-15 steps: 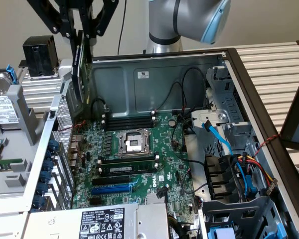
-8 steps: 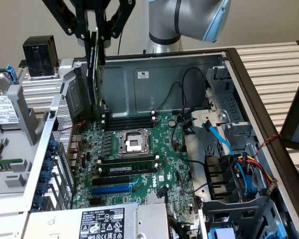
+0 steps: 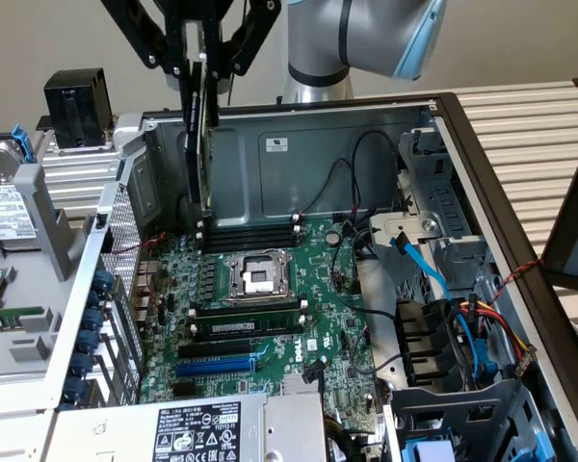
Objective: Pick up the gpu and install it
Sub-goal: 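Pick up the gpu and move the gpu toward the slot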
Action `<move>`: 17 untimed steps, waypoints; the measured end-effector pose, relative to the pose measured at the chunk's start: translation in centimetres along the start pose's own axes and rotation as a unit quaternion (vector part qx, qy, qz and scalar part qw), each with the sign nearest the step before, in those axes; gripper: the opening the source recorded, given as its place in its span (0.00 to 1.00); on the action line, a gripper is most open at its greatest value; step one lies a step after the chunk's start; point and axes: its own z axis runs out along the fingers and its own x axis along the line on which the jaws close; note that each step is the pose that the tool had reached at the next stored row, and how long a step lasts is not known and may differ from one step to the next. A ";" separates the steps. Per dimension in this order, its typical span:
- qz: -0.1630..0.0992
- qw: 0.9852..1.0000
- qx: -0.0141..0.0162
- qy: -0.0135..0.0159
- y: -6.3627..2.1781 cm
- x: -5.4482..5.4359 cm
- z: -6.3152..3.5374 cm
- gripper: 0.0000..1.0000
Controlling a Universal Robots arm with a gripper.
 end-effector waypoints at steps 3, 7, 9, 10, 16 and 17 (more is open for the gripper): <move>0.000 1.000 0.001 0.000 0.07 -1.4 -0.12 0.27; -0.001 1.000 0.004 0.000 0.10 -2.6 -0.08 0.27; -0.004 1.000 0.006 0.000 0.11 -3.1 -0.03 0.27; -0.005 1.000 0.007 0.000 0.10 -3.2 0.02 0.27; -0.019 1.000 0.010 0.002 0.11 -4.4 0.27 0.27; -0.021 1.000 0.011 0.002 0.11 -4.6 0.34 0.27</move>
